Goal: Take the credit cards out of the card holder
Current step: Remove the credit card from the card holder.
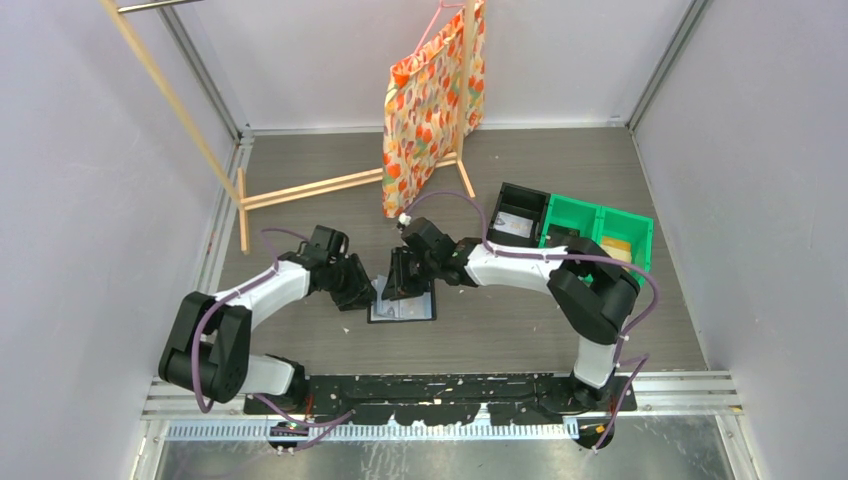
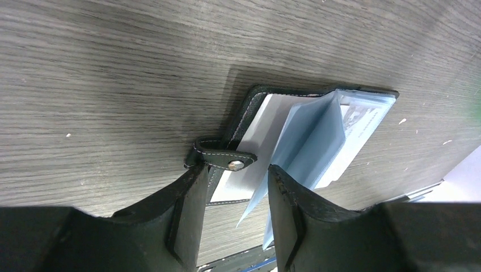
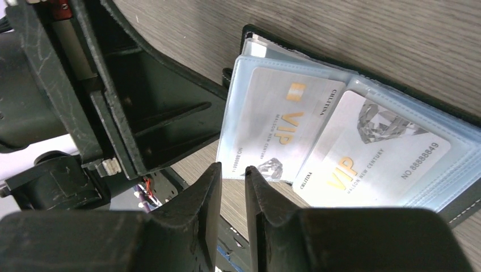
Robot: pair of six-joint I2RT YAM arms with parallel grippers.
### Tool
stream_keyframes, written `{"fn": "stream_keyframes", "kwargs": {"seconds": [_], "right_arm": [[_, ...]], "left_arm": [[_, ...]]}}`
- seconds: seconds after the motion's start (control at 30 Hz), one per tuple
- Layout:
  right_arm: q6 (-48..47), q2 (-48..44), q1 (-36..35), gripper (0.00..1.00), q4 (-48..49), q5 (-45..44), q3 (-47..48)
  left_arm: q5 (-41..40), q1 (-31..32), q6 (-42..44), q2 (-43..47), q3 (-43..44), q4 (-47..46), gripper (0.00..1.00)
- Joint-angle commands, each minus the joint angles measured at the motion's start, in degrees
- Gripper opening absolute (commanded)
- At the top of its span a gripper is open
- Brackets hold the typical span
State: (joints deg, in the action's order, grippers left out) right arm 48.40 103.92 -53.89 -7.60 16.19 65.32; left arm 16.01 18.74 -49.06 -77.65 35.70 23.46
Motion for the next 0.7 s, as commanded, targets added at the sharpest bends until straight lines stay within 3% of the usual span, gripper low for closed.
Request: {"fn": "stream_keyframes", "kwargs": {"seconds": [0.0, 0.33, 0.67], "right_arm": [[-0.23, 0.91, 0.11, 0.27, 1.66, -0.34, 1.97], [0.03, 0.79, 0.14, 0.18, -1.48, -8.61, 0.68], [-0.36, 5.75, 0.32, 0.16, -4.29, -8.45, 2.44]], "left_arm": [[-3.94, -0.11, 1.73, 1.84, 1.02, 1.96, 0.45], [-7.30, -0.11, 3.85, 2.58, 3.70, 6.50, 0.46], [-9.23, -0.11, 4.80, 8.74, 5.18, 9.33, 0.47]]}}
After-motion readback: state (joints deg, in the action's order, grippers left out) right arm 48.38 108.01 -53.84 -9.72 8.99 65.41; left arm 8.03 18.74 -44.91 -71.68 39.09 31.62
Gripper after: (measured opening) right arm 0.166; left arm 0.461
